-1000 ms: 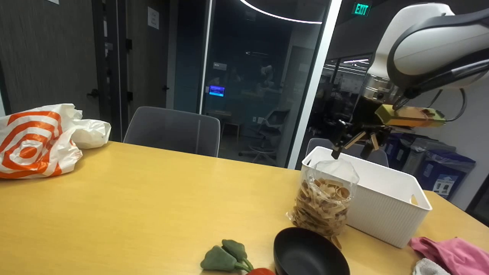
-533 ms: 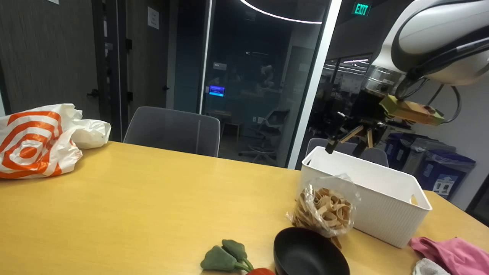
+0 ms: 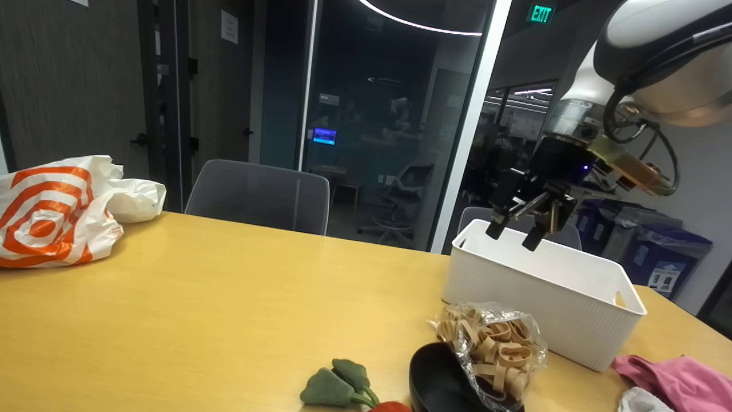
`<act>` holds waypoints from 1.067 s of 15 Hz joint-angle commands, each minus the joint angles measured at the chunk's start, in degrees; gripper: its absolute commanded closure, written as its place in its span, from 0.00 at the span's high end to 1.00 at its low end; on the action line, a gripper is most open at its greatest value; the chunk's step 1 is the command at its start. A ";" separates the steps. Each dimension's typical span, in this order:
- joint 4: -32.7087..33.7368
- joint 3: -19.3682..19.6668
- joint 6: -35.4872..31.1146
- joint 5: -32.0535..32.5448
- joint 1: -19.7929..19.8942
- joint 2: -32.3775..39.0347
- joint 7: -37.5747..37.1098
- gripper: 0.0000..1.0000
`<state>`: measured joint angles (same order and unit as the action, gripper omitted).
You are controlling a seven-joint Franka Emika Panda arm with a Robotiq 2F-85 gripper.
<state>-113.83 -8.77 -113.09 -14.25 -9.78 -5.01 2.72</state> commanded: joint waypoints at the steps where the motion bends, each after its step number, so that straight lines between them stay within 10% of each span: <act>1: -0.19 0.35 5.88 -3.72 -0.08 -0.64 4.13 1.00; 16: -11.02 -4.30 6.02 -4.38 -3.74 -1.40 6.58 1.00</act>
<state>-122.74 -12.31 -105.17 -19.48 -12.74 -5.04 10.14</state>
